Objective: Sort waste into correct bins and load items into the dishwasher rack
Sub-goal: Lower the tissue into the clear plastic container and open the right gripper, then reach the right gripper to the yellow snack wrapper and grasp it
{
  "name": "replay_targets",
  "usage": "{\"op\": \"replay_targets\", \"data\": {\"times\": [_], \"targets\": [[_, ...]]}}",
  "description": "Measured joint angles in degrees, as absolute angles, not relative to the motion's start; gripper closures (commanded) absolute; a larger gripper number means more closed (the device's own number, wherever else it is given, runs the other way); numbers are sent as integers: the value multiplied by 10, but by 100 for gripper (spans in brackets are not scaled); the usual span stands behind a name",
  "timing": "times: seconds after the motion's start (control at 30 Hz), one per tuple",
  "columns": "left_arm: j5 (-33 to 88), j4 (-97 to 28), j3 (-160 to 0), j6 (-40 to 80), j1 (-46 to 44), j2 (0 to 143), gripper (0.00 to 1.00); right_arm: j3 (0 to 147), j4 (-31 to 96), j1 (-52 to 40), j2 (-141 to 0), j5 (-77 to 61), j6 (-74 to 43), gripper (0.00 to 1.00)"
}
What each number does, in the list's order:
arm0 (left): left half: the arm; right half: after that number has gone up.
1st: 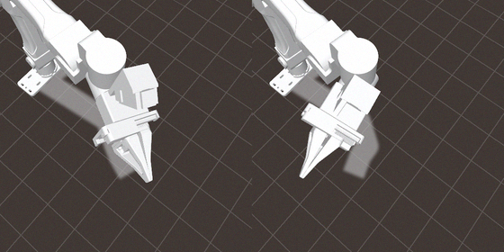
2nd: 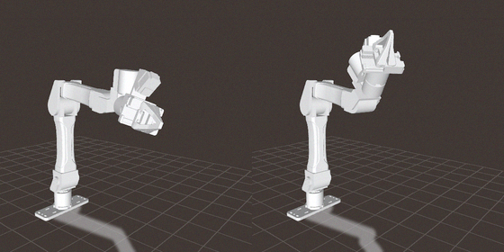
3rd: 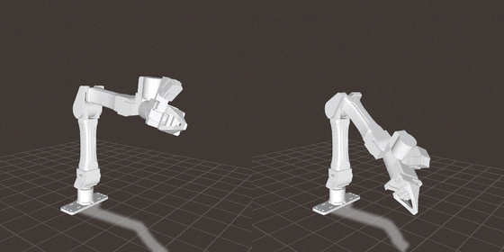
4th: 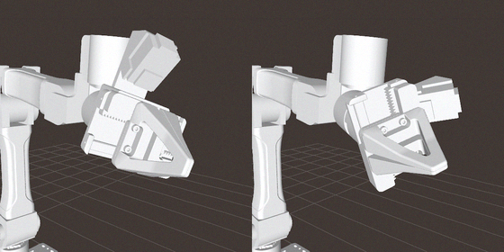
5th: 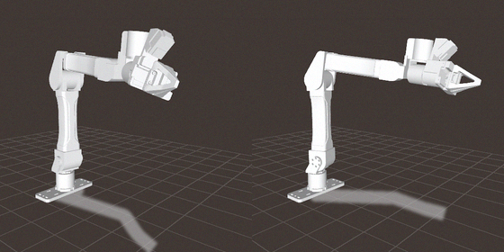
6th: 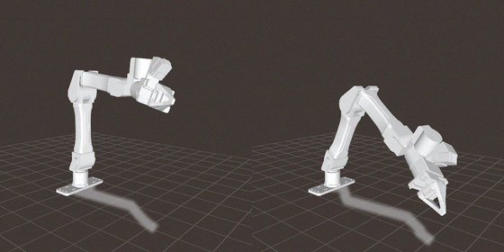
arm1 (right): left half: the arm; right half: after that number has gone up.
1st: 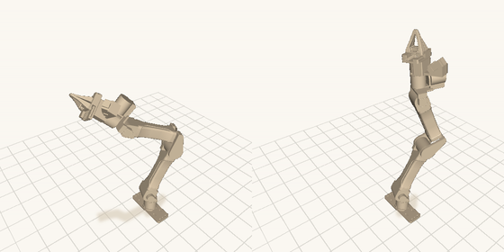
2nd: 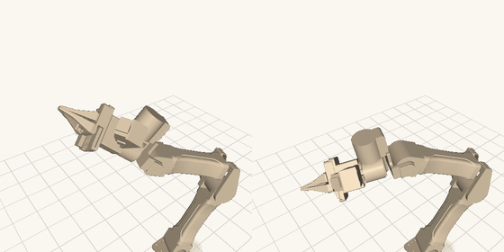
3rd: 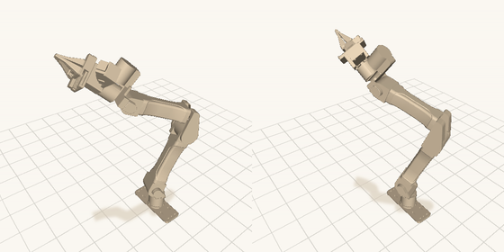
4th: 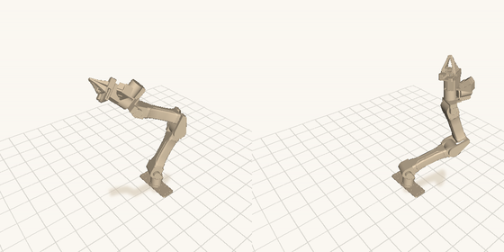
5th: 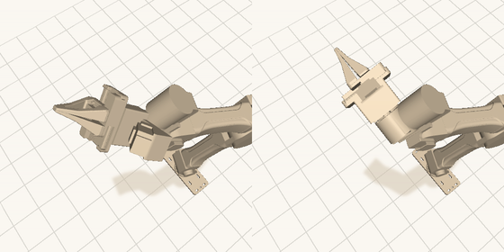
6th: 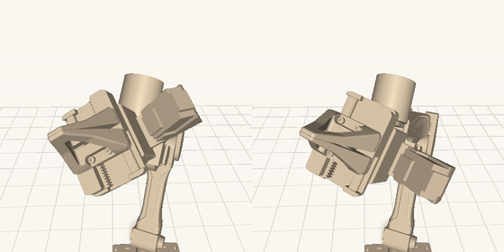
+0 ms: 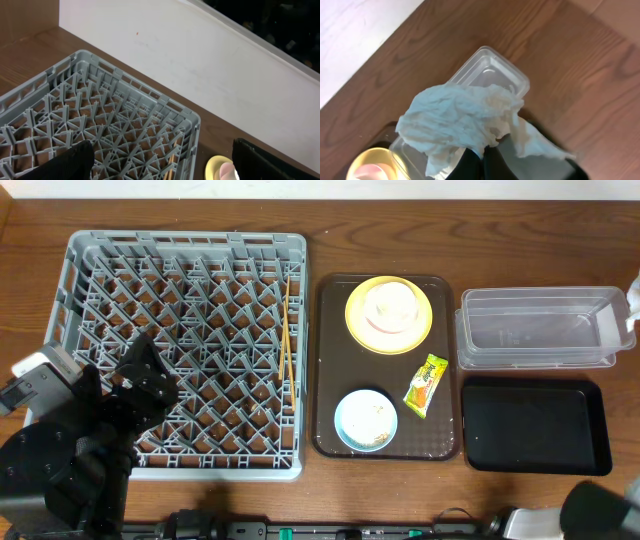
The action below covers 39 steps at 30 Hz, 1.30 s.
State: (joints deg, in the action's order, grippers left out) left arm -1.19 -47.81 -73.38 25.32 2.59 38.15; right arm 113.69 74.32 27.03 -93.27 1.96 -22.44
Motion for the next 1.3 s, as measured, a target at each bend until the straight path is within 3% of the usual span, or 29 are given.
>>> {"op": "replay_targets", "data": {"times": [0.4,0.47,0.67,0.87,1.1,1.3], "targets": [[-12,-478,-734,253,26,382,11,1011,658,276,-1078,-54,-297,98],[-12,-478,-734,253,26,382,11,990,644,276,-1094,-57,-306,83],[-12,-478,-734,253,26,382,11,959,632,276,-1124,-63,-281,57],[-12,-478,-734,253,26,382,11,959,635,276,-1120,-72,-253,44],[-12,-478,-734,253,26,382,11,966,658,263,-1049,-128,-229,44],[-12,-478,-734,253,26,382,11,978,747,182,-948,-178,-199,44]]}}
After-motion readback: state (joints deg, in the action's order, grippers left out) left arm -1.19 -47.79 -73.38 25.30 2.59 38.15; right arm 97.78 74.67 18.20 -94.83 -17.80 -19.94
